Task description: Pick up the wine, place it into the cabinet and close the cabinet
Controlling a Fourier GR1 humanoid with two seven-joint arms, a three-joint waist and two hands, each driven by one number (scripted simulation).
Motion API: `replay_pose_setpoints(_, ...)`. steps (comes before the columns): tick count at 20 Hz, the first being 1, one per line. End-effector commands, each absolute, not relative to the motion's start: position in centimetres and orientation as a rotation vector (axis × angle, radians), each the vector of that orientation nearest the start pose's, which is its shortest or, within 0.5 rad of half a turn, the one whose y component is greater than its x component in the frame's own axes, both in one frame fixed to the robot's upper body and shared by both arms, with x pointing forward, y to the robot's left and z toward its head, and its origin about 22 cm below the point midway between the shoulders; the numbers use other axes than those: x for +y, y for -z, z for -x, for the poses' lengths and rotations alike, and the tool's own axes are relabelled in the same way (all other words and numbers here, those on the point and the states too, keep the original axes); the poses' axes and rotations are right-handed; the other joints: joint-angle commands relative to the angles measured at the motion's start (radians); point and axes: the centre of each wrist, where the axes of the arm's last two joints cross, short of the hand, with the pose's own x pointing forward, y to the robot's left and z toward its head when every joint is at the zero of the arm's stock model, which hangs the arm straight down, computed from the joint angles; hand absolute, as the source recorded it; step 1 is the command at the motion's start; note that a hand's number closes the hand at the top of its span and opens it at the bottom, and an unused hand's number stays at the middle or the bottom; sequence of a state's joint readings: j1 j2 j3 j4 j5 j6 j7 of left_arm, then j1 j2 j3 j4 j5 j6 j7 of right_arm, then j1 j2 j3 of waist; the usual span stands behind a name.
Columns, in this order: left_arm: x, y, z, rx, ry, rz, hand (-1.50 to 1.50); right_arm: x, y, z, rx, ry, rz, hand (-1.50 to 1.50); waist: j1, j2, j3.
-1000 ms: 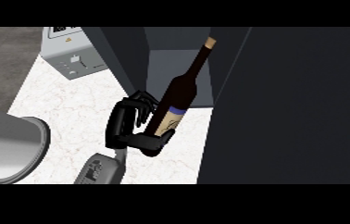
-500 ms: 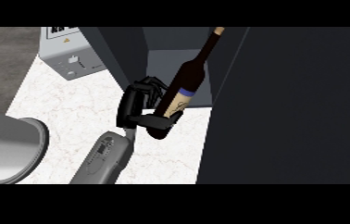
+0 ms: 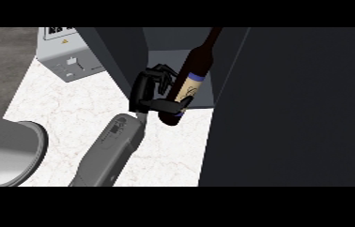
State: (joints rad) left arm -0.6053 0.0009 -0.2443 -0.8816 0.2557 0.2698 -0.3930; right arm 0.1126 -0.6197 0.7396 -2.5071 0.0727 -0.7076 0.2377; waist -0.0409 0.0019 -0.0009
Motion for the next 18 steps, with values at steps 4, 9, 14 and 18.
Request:
replay_pose_setpoints(4,10.6,1.0,-37.0,-1.766,0.063,0.108,1.5,-18.7,-20.3,-6.5,-1.947,-0.135,-0.251,-1.5,-0.016,0.003,-0.001)
replay_pose_setpoints(9,8.7,-1.8,-39.4,-1.72,0.124,0.047,1.5,-18.0,-18.8,-7.0,-1.924,-0.113,-0.25,-1.5,-0.024,0.002,0.0)
replay_pose_setpoints(14,9.4,-0.8,-40.4,-1.669,0.147,-0.072,1.5,-18.1,-18.8,-7.8,-1.962,-0.132,-0.257,-1.5,-0.032,0.014,-0.001)
replay_pose_setpoints(18,10.0,-0.5,-40.7,-1.651,0.06,-0.073,1.5,-18.5,-19.2,-6.9,-1.951,-0.148,-0.277,-1.5,-0.055,0.015,0.0)
